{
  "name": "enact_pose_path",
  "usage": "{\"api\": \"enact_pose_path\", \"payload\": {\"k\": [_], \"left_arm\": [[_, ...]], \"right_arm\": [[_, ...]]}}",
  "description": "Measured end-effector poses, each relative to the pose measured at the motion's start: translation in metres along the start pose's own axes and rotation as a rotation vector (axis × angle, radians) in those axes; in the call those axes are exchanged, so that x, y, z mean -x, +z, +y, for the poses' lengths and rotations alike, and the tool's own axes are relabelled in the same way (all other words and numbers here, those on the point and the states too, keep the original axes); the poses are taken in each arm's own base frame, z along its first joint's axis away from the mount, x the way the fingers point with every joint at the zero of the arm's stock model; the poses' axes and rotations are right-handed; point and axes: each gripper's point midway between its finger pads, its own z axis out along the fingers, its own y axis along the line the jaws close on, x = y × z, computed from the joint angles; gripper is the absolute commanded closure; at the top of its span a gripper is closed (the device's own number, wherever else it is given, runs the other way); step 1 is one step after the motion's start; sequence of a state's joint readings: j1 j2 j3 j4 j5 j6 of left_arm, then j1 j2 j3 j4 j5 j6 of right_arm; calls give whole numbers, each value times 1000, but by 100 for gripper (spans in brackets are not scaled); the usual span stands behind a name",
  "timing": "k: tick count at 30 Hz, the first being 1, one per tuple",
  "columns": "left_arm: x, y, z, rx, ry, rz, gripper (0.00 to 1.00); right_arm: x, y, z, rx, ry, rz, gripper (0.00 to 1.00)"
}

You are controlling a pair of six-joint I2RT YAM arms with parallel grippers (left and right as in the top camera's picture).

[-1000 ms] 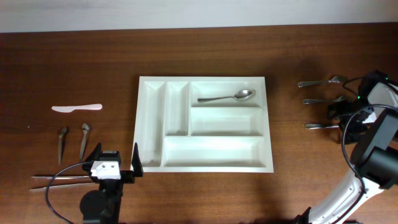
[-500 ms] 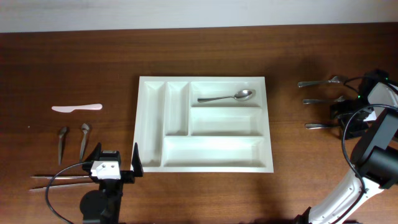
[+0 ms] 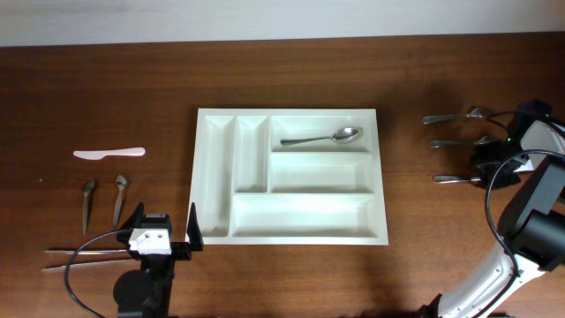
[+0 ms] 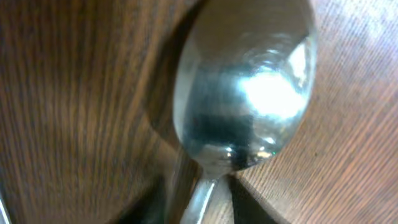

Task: Pack container
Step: 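Release the spoon and move the right gripper back to the cutlery, then grasp a second metal spoon and place it in the top compartment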

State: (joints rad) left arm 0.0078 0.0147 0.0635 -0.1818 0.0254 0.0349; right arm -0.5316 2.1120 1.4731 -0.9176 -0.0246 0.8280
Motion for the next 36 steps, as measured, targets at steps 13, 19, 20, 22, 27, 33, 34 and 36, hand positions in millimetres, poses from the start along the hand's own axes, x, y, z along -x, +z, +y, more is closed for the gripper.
{"api": "enact_pose_path", "payload": {"k": [13,19,20,22,27,33,34,36], "left_arm": [[0,0,0,0,0,0,1],[0,0,0,0,0,0,1],[0,0,0,0,0,0,1],[0,0,0,0,0,0,1],[0,0,0,0,0,0,1],[0,0,0,0,0,0,1],[0,0,0,0,0,0,1],[0,0,0,0,0,0,1]], "right_arm": [[-16,-11,-10,-61,10,91,96],[-15,-64,35,32,13,78,96],[-19,-74,48,63,10,78,96],[-34,-92,78,137,-4,89,96],[-112,-111,133,216,-24,173,96],[-216,-111,167,209,-55,224,96],[-233,-111,169,202,-61,223,95],[-255,-110,171,195,-67,216,94]]}}
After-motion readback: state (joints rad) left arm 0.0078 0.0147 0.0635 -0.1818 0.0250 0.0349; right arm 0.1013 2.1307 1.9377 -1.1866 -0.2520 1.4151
